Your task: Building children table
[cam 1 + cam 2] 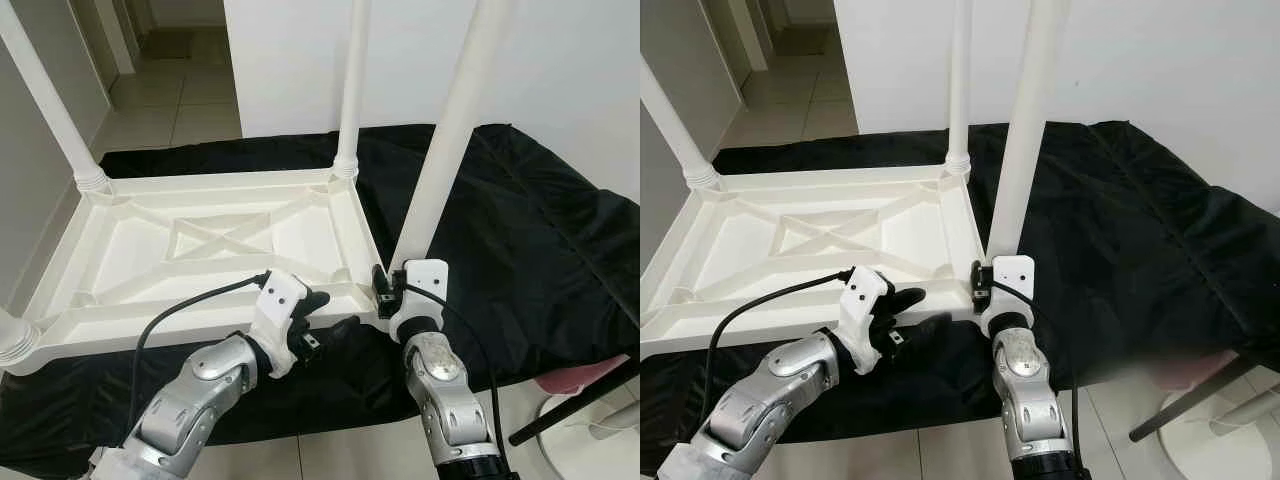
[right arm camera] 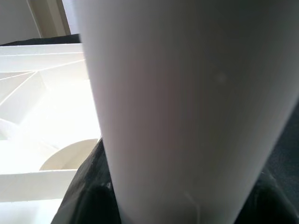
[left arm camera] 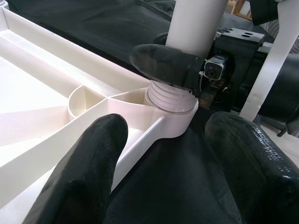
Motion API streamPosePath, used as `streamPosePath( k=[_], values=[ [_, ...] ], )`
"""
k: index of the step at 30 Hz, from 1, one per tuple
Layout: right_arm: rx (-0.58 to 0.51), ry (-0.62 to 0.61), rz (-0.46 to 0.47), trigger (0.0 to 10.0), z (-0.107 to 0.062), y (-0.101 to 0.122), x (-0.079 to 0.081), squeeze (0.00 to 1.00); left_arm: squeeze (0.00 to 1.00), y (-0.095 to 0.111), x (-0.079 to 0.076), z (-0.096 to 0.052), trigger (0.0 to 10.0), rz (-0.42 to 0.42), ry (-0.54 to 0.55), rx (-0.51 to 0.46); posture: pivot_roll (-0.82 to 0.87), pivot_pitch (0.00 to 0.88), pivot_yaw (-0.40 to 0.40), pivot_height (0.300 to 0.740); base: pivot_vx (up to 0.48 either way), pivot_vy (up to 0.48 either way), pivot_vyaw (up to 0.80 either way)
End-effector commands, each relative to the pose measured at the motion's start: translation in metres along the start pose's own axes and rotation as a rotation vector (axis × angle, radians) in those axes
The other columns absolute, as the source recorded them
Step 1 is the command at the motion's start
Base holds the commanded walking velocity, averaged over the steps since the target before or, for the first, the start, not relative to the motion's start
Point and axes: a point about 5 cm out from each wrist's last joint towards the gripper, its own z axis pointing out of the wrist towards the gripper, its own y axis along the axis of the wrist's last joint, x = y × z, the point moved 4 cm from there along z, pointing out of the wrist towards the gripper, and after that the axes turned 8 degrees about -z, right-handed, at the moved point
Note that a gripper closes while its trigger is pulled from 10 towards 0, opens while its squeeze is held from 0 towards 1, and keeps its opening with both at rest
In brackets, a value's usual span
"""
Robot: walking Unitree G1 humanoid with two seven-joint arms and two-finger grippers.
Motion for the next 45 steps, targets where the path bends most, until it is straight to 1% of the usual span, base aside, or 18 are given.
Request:
streamPosePath(
  k=[1,2,8,9,10,11,20,23,28,33,34,36,37,39,40,41,42,45],
  values=[
    [0.006,0.016,0.123,10.0,-0.002,0.003,0.016,0.0,0.0,-0.001,-0.009,-0.001,10.0,0.004,-0.088,0.017,-0.04,0.014,0.018,0.74,0.0,0.0,0.0],
    [0.004,0.023,0.121,10.0,-0.002,0.004,0.018,1.0,0.0,0.0,-0.008,-0.002,10.0,0.004,-0.085,0.015,-0.04,0.013,0.014,0.74,0.0,0.0,0.0],
    [-0.013,0.026,0.119,10.0,-0.003,0.004,0.012,1.0,0.0,0.0,-0.009,-0.003,10.0,0.006,-0.082,0.015,-0.03,0.013,0.007,0.74,0.0,0.0,0.0],
    [-0.028,0.04,0.123,10.0,-0.003,0.005,0.01,0.22,0.0,-0.001,-0.009,-0.003,10.0,0.008,-0.083,0.017,-0.03,0.012,0.005,0.74,0.0,0.0,0.0],
    [-0.028,0.04,0.123,10.0,-0.003,0.005,0.01,0.22,0.0,-0.001,-0.009,-0.003,10.0,0.008,-0.083,0.017,-0.03,0.012,0.005,0.74,0.0,0.0,0.0],
    [-0.039,0.049,0.126,10.0,-0.004,0.006,0.008,0.0,0.0,-0.001,-0.01,-0.003,10.0,0.008,-0.084,0.018,-0.03,0.012,0.005,0.74,0.0,0.0,0.0],
    [-0.095,0.195,0.108,10.0,-0.005,0.011,-0.003,0.0,0.0,-0.003,-0.014,0.0,10.0,0.011,-0.101,0.026,-0.04,0.01,0.008,0.74,0.0,0.0,0.0],
    [-0.145,0.364,0.033,10.0,-0.003,0.017,-0.015,0.0,0.0,-0.003,-0.017,0.002,10.0,0.016,-0.118,0.032,-0.04,0.008,0.009,0.74,0.0,0.0,0.0],
    [-0.148,0.424,0.011,10.0,-0.002,0.018,-0.019,0.0,0.0,-0.002,-0.016,0.002,10.0,0.018,-0.118,0.033,-0.04,0.004,0.011,0.74,0.0,0.0,0.0],
    [-0.126,0.594,-0.074,10.0,0.003,0.014,-0.025,0.0,0.0,0.0,-0.014,0.003,10.0,0.025,-0.116,0.029,-0.03,0.0,0.009,0.74,0.0,0.0,0.0],
    [-0.12,0.618,-0.092,7.9,0.005,0.013,-0.024,0.0,0.0,0.0,-0.014,0.004,10.0,0.027,-0.115,0.028,-0.03,0.0,0.009,0.74,0.0,0.0,0.0],
    [-0.12,0.652,-0.115,6.9,0.009,0.013,-0.022,0.0,0.0,0.001,-0.014,0.004,10.0,0.029,-0.116,0.025,-0.03,0.0,0.009,0.74,0.0,0.0,0.0],
    [-0.112,0.671,-0.126,4.5,0.011,0.011,-0.02,0.0,0.0,0.002,-0.013,0.005,10.0,0.031,-0.115,0.024,-0.03,0.0,0.008,0.74,0.0,0.0,0.0],
    [-0.107,0.692,-0.128,4.5,0.012,0.01,-0.019,0.0,0.0,0.002,-0.013,0.005,10.0,0.032,-0.115,0.024,-0.03,0.0,0.008,0.74,0.0,0.0,0.0],
    [-0.1,0.706,-0.13,2.8,0.013,0.008,-0.019,0.0,0.0,0.002,-0.013,0.005,10.0,0.034,-0.115,0.024,-0.03,0.0,0.007,0.74,0.0,0.0,0.0],
    [-0.1,0.706,-0.13,2.8,0.013,0.008,-0.019,0.0,0.0,0.002,-0.013,0.005,10.0,0.034,-0.115,0.024,-0.03,0.0,0.007,0.74,0.0,0.0,0.0],
    [-0.09,0.717,-0.131,0.0,0.013,0.005,-0.018,0.0,0.0,0.002,-0.014,0.005,10.0,0.034,-0.115,0.024,-0.03,0.0,0.004,0.74,0.0,0.0,0.0],
    [-0.081,0.731,-0.13,0.0,0.013,0.002,-0.019,0.0,0.0,0.001,-0.014,0.005,10.0,0.033,-0.116,0.023,-0.03,0.0,0.004,0.74,0.0,0.0,0.0]
  ],
)
